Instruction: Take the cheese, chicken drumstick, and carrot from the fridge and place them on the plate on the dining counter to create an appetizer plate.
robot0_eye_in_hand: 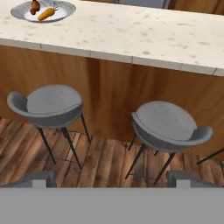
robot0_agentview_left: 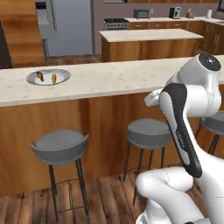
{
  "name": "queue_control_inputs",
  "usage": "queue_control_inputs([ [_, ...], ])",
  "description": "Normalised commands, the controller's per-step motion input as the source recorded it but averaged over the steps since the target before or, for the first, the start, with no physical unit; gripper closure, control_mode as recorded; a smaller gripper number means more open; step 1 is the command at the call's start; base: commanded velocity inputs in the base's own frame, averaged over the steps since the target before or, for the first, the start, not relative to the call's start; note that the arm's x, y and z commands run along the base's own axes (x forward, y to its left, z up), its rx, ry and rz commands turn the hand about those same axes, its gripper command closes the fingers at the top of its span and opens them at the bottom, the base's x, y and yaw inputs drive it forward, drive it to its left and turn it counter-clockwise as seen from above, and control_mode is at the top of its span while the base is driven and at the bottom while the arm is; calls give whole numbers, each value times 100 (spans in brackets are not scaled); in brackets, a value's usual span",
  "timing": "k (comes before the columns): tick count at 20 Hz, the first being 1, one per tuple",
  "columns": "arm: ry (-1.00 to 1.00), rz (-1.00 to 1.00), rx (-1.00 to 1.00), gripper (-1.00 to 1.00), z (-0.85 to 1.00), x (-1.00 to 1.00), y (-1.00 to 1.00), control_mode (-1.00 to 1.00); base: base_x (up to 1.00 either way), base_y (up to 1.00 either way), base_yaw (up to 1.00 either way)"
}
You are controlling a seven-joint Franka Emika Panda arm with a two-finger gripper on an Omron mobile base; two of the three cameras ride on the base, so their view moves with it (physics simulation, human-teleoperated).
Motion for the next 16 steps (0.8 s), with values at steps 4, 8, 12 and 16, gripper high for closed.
queue_control_inputs([
  [4,0,0,0,-100,0,0,0,100,0,-100,-19],
  [8,0,0,0,-100,0,0,0,100,7,-100,-15],
  [12,0,0,0,-100,0,0,0,100,37,-100,-11],
  [16,0,0,0,-100,0,0,0,100,23,-100,-7],
])
